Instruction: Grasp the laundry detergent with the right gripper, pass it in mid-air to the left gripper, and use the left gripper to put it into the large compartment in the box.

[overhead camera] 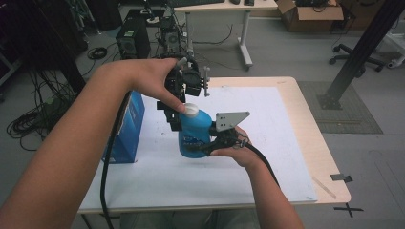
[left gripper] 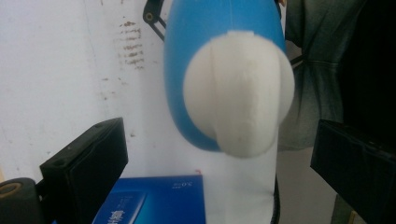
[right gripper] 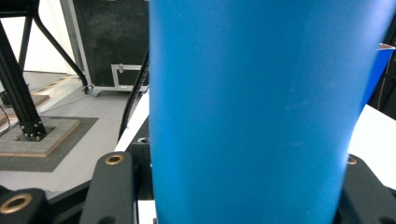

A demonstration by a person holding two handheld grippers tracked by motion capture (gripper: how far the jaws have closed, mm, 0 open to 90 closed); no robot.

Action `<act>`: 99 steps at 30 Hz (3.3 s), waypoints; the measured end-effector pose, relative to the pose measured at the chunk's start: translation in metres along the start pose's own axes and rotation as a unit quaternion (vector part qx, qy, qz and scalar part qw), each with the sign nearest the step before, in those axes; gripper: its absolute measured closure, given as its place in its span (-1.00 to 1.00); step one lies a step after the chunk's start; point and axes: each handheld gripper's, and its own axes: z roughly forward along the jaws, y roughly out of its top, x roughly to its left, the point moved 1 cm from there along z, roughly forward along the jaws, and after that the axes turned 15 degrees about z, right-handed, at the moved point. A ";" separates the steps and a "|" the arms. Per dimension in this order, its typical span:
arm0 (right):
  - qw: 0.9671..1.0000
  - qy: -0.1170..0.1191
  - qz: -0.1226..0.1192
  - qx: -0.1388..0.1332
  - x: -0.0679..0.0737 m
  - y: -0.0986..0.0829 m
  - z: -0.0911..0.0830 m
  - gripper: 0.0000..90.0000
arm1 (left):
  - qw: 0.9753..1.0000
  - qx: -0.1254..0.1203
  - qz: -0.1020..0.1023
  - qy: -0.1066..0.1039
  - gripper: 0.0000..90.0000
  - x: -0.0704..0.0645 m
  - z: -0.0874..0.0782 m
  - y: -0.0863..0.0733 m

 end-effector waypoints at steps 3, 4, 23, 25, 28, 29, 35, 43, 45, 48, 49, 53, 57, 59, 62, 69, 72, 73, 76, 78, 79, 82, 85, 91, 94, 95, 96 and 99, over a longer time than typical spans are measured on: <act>1.000 0.003 -0.001 0.002 0.000 -0.001 0.005 -0.01 | 1.000 0.003 -0.002 0.001 -0.91 0.000 0.000 0.000; 1.000 0.003 -0.001 0.002 0.000 -0.001 0.007 -0.01 | 1.000 0.003 -0.003 0.001 -0.91 0.000 0.000 0.000; 1.000 0.014 -0.007 0.001 0.002 0.004 0.022 -0.01 | 1.000 0.010 0.003 0.002 -0.91 -0.002 0.004 0.011; 1.000 0.015 -0.010 -0.001 0.002 0.005 0.023 -0.01 | 1.000 0.013 0.003 0.002 -0.91 -0.002 0.004 0.011; 1.000 0.017 -0.012 0.000 0.003 0.007 0.024 -0.01 | 1.000 0.015 0.002 0.004 -0.91 -0.002 0.005 0.012; 1.000 0.017 -0.013 -0.001 0.004 0.008 0.024 -0.01 | 1.000 0.017 0.003 0.004 -0.91 -0.002 0.005 0.013; 1.000 0.016 -0.017 -0.003 0.004 0.014 0.024 -0.01 | 1.000 0.025 0.000 0.006 -0.91 -0.002 0.007 0.011; 1.000 0.009 -0.017 -0.004 0.004 0.015 0.022 -0.01 | 1.000 0.026 0.000 0.005 -0.91 -0.003 0.011 0.010; 1.000 0.009 -0.016 -0.005 0.004 0.015 0.022 -0.01 | 1.000 0.027 -0.002 0.006 -0.91 -0.003 0.012 0.010; 1.000 0.008 -0.016 -0.004 0.004 0.016 0.021 -0.01 | 1.000 0.028 0.003 0.004 -0.91 -0.003 0.012 0.011; 1.000 0.008 -0.017 -0.005 0.004 0.016 0.021 -0.01 | 1.000 0.028 0.004 0.004 -0.91 -0.003 0.013 0.011; 1.000 0.007 -0.017 -0.006 0.004 0.017 0.020 -0.01 | 1.000 0.030 0.005 0.003 -0.90 -0.003 0.014 0.012; 1.000 0.005 -0.019 -0.007 0.004 0.018 0.020 -0.01 | 1.000 0.027 0.004 0.001 -0.91 -0.003 0.018 0.012; 1.000 0.005 -0.020 -0.005 0.004 0.019 0.020 -0.01 | 1.000 0.027 0.003 0.000 -0.88 -0.003 0.018 0.012; 1.000 0.004 -0.020 -0.003 0.004 0.018 0.020 -0.01 | 1.000 0.026 0.005 0.001 -0.89 -0.003 0.019 0.012; 1.000 0.003 -0.023 -0.006 0.004 0.020 0.021 -0.01 | 1.000 0.023 0.011 0.007 -0.76 -0.005 0.016 0.012; 1.000 0.004 -0.022 -0.006 0.004 0.020 0.021 -0.01 | 1.000 0.026 0.008 0.014 -0.75 -0.006 0.015 0.011; 1.000 0.003 -0.023 -0.005 0.004 0.020 0.021 -0.01 | 1.000 0.027 0.009 0.014 -0.74 -0.006 0.015 0.011; 1.000 0.002 -0.022 -0.005 0.004 0.019 0.021 -0.01 | 0.999 0.028 0.014 0.015 -0.69 -0.007 0.015 0.011; 1.000 0.002 -0.022 -0.006 0.004 0.020 0.021 -0.01 | 0.999 0.029 0.014 0.017 -0.65 -0.007 0.015 0.011; 1.000 0.002 -0.023 -0.006 0.004 0.020 0.021 -0.01 | 0.999 0.030 0.013 0.018 -0.65 -0.007 0.016 0.011; 1.000 0.002 -0.023 -0.005 0.004 0.021 0.021 -0.01 | 0.999 0.032 0.014 0.018 -0.60 -0.007 0.016 0.012; 1.000 0.002 -0.023 -0.005 0.004 0.021 0.021 -0.01 | 0.999 0.032 0.014 0.018 -0.52 -0.008 0.016 0.012; 1.000 0.003 -0.025 -0.005 0.005 0.023 0.022 -0.01 | 0.999 0.031 0.018 0.012 -0.42 -0.009 0.015 0.011; 1.000 0.003 -0.025 -0.005 0.005 0.023 0.022 -0.01 | 0.999 0.029 0.020 0.013 -0.42 -0.009 0.015 0.011; 1.000 0.002 -0.025 -0.005 0.005 0.023 0.022 -0.01 | 0.999 0.028 0.020 0.013 -0.42 -0.009 0.015 0.011; 1.000 0.002 -0.025 -0.005 0.005 0.023 0.022 -0.01 | 0.999 0.030 0.021 0.012 -0.41 -0.009 0.015 0.011; 1.000 0.001 -0.024 -0.006 0.005 0.022 0.022 -0.01 | 0.999 0.029 0.021 0.015 -0.37 -0.010 0.015 0.010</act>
